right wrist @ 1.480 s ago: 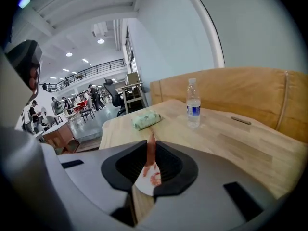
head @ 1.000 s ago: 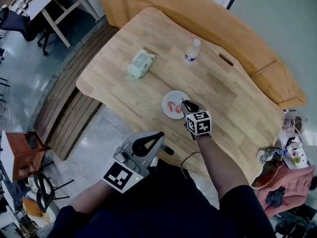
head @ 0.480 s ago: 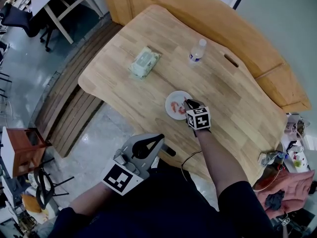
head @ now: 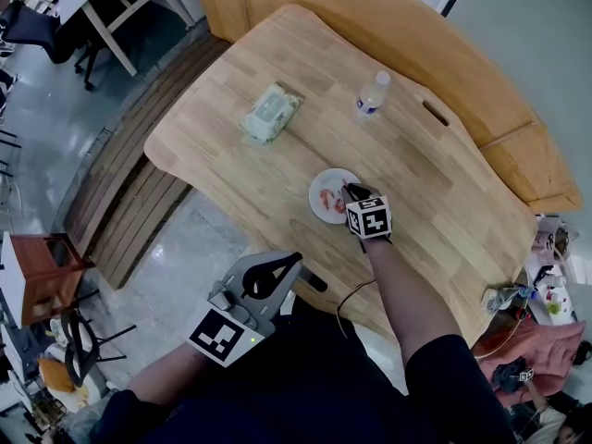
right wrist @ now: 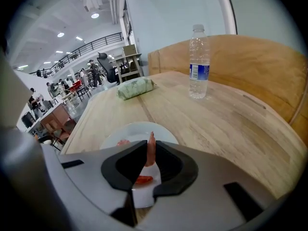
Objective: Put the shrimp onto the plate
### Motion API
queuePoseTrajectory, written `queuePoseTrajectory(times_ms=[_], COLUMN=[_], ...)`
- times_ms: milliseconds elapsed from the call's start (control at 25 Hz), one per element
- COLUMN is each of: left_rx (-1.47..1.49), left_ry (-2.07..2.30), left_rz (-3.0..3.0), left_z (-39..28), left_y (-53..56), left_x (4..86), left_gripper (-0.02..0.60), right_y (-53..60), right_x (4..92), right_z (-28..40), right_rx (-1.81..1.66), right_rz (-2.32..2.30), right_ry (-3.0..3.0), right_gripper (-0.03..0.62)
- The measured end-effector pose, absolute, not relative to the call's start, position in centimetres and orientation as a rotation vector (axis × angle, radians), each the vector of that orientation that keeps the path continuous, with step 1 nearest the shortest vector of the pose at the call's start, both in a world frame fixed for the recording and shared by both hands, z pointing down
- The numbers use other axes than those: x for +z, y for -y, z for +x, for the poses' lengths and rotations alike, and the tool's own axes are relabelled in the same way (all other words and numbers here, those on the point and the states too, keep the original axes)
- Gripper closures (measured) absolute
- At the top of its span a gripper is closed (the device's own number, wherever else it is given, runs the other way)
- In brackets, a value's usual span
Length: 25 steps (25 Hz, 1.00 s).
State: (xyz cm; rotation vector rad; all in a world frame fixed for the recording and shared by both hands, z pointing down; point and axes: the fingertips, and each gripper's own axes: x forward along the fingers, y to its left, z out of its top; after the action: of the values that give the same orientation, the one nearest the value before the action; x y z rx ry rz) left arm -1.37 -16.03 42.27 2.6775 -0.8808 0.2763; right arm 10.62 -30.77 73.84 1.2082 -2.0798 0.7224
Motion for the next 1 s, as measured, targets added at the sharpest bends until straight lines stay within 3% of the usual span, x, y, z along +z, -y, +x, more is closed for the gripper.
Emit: queuePoseTrajectory(times_ms=[1000], left_rx=[0.282], left_ry=[0.914], left_rz=[2.644], left_z=[-1.7], left_y=[16.0], left_x=[43.2], left_gripper=[0.577], right_y=[31.1], right_x=[75.4], right_z=[10.3], right_rx=[0.712], right_rz=[1.180], right_ry=[2.052], right_gripper=[0.522])
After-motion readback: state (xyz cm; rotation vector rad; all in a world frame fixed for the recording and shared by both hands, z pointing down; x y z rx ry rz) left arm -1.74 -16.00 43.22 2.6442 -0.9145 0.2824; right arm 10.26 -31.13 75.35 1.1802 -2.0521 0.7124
